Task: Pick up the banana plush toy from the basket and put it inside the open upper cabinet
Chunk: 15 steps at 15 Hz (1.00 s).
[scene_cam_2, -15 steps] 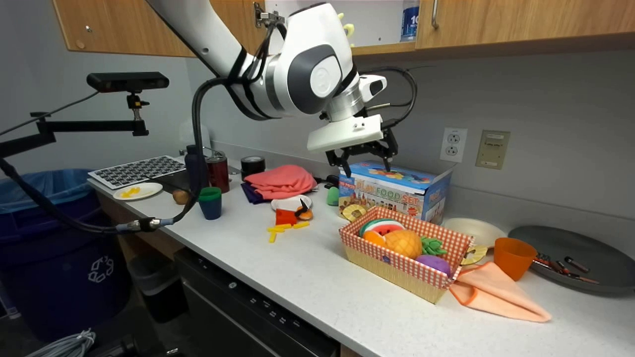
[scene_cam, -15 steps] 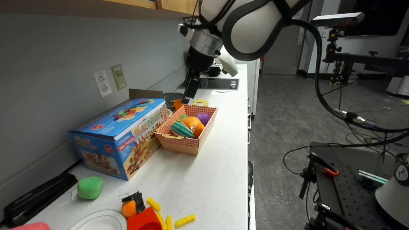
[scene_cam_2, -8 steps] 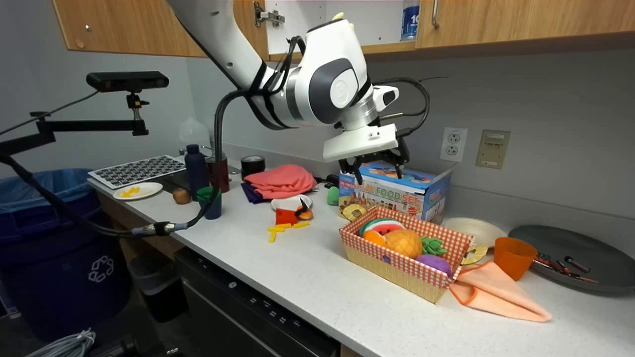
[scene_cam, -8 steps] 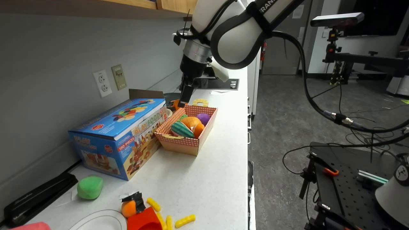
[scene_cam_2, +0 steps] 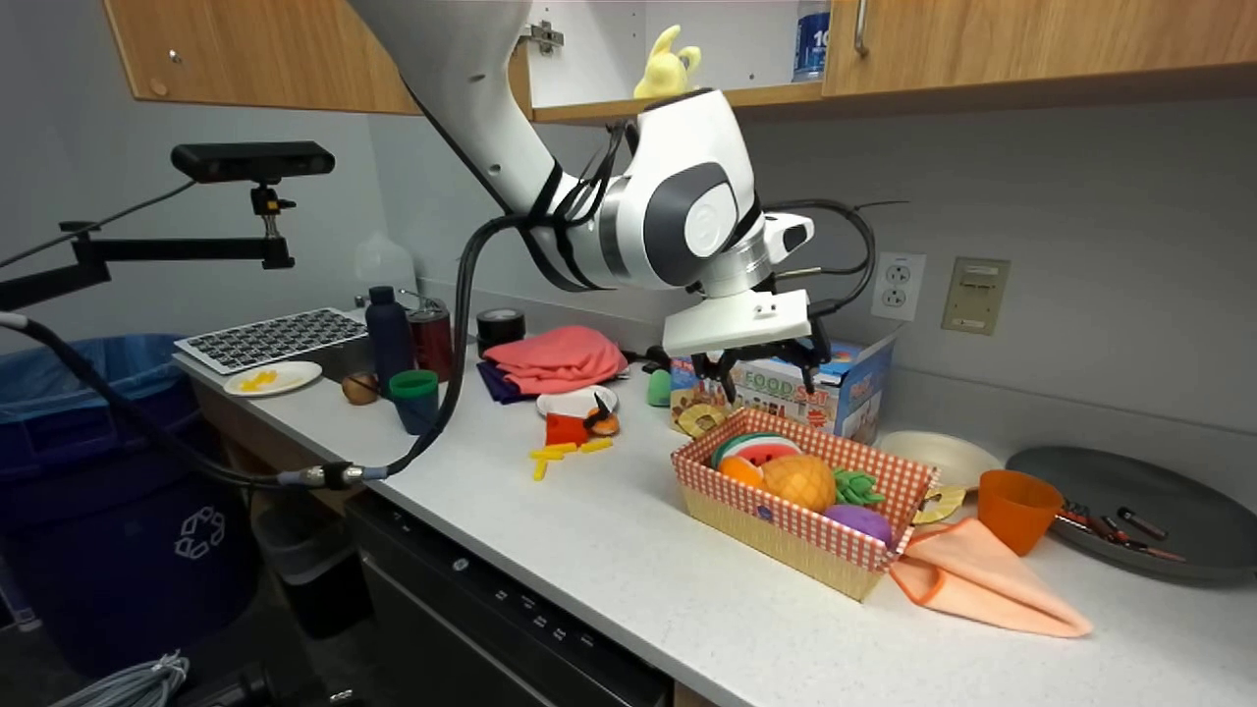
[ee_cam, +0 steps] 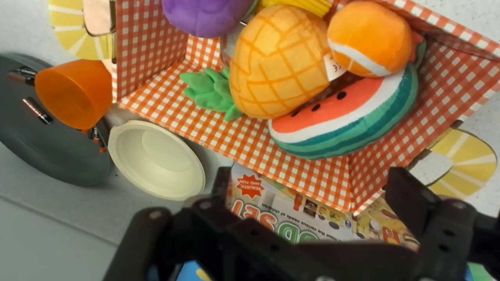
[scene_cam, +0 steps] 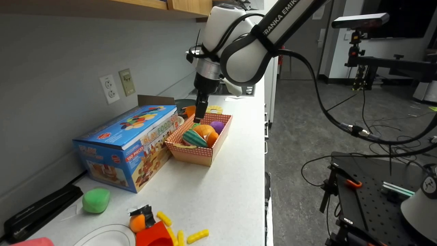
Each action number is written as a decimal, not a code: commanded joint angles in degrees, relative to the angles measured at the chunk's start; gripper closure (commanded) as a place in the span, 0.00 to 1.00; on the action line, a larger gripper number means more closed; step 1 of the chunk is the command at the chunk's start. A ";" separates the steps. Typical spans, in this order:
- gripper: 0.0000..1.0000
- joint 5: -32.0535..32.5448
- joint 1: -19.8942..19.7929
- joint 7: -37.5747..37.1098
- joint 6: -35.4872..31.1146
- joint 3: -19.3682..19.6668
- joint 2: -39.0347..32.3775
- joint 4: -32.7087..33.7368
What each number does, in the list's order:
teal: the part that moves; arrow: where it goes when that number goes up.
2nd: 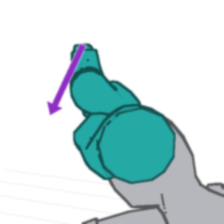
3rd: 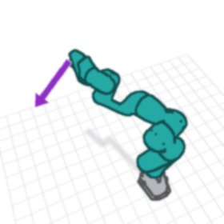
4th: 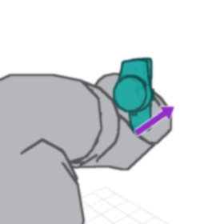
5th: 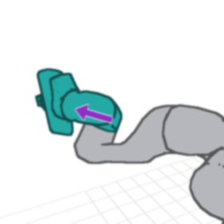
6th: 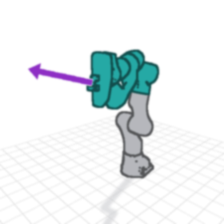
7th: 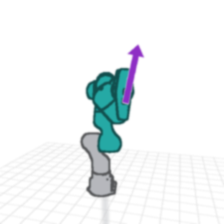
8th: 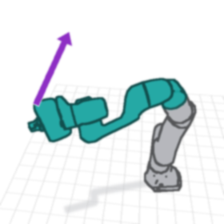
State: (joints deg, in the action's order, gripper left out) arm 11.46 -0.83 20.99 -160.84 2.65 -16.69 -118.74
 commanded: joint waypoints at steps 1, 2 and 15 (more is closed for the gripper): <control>0.00 1.49 -0.86 -1.61 1.02 0.25 -3.75 3.18; 0.00 1.33 -1.06 -1.55 1.07 0.24 -4.42 3.39; 0.00 1.43 -1.56 -1.01 0.28 -0.41 -4.35 2.15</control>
State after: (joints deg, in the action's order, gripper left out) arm 12.13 -1.64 20.58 -160.79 3.03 -21.11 -116.68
